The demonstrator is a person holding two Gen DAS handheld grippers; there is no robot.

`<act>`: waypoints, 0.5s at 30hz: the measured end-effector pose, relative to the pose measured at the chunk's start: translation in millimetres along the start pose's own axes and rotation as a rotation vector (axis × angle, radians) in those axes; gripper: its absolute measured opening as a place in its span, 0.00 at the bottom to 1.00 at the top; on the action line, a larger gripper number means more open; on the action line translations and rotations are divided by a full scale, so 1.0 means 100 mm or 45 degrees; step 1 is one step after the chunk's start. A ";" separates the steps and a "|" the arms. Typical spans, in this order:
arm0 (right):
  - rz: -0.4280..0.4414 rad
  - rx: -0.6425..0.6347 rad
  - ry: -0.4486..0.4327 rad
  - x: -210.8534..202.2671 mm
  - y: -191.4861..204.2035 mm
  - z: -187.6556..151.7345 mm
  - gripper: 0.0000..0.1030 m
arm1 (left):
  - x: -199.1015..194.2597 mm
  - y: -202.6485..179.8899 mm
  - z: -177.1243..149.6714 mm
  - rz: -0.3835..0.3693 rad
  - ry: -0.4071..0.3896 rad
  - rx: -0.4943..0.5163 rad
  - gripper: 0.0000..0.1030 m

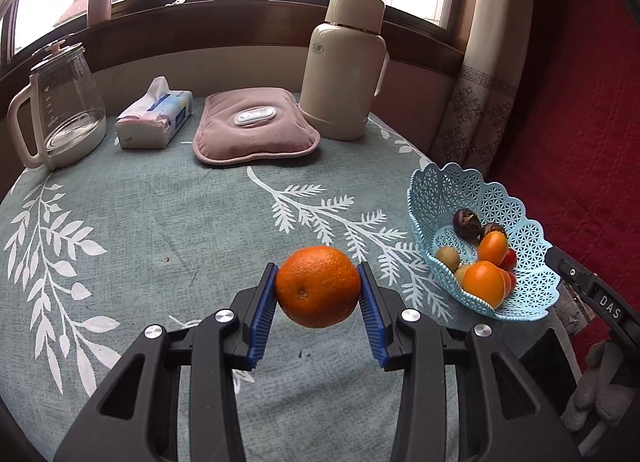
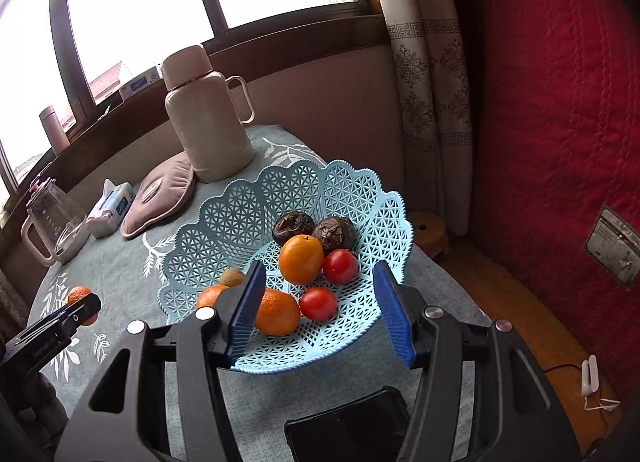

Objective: Organize fruits
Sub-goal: 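Lower the orange into the blue basket and open the left tool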

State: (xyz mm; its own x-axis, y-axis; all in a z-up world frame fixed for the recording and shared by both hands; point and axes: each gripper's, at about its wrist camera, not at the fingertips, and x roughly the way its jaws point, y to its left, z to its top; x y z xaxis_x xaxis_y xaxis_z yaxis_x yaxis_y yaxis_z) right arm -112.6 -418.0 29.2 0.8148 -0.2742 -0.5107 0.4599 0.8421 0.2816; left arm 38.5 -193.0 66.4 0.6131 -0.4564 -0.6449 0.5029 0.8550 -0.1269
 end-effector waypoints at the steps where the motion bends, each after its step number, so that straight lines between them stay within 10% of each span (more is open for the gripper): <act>1: 0.006 0.009 0.000 0.00 -0.01 0.00 0.56 | 0.02 -0.05 0.02 -0.020 0.002 0.005 0.39; 15: 0.050 0.064 0.005 -0.03 -0.09 0.05 0.56 | 0.36 -0.75 0.21 -0.198 0.053 0.117 0.39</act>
State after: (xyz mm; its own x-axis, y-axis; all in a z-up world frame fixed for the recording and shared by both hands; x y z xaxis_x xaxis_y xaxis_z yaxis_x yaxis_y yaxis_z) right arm -117.1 -427.1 31.8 0.8314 -0.2397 -0.5013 0.4450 0.8276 0.3422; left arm 35.7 -278.6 68.6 0.4988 -0.5691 -0.6536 0.6442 0.7480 -0.1596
